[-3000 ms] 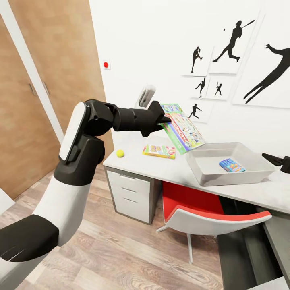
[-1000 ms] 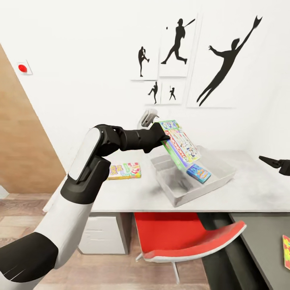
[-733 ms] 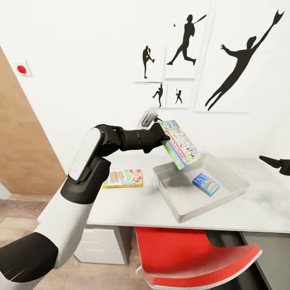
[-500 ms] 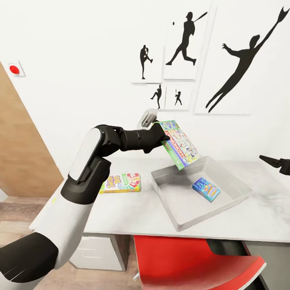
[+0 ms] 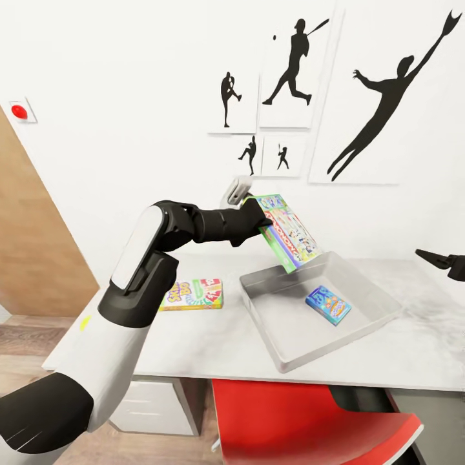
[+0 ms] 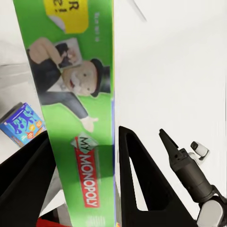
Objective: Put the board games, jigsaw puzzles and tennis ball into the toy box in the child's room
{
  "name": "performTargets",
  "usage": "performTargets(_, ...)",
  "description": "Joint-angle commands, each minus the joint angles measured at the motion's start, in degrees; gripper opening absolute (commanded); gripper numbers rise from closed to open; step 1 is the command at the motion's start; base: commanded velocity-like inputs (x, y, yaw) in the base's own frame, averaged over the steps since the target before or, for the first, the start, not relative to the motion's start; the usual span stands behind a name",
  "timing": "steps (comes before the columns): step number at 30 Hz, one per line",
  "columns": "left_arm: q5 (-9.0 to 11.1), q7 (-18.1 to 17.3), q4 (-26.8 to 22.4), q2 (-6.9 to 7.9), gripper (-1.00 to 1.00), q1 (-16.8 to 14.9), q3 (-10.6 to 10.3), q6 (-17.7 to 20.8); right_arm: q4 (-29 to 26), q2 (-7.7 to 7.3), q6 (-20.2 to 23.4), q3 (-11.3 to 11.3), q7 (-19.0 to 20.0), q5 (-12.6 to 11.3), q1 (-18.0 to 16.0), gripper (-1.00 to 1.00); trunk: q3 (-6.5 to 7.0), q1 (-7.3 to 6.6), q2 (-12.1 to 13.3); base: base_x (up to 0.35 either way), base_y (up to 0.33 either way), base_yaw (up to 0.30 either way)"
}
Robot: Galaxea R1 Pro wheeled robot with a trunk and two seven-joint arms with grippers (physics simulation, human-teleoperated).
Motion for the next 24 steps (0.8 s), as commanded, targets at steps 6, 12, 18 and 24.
performTargets(6,0.1,-0.4,1.1,-0.02,-1.0,0.0,0.1,0.3,0.0,0.04,0.5,0.0,0.3,0.1,-0.1,1.0,-0.07,0.01,0.0,0.0,-0.016,0.0)
performTargets(12,0.0,-0.8,1.4,-0.01,-1.0,0.2,0.0,0.2,0.0,0.1,0.7,0.0,0.3,0.1,-0.1,1.0,-0.07,0.01,0.0,-0.009,-0.022,0.0)
performTargets(18,0.1,-1.2,3.6,-0.1,-1.0,0.3,0.0,0.4,0.0,0.04,0.5,0.0,0.3,0.1,-0.1,1.0,-0.07,0.01,0.0,-0.068,-0.114,-0.074)
performTargets(24,-3.1,-12.2,13.2,0.12,-1.0,0.0,-2.7,1.5,0.0,-0.07,0.8,0.0,0.3,0.1,-0.1,1.0,-0.07,0.01,0.0,-0.005,-0.008,-0.014)
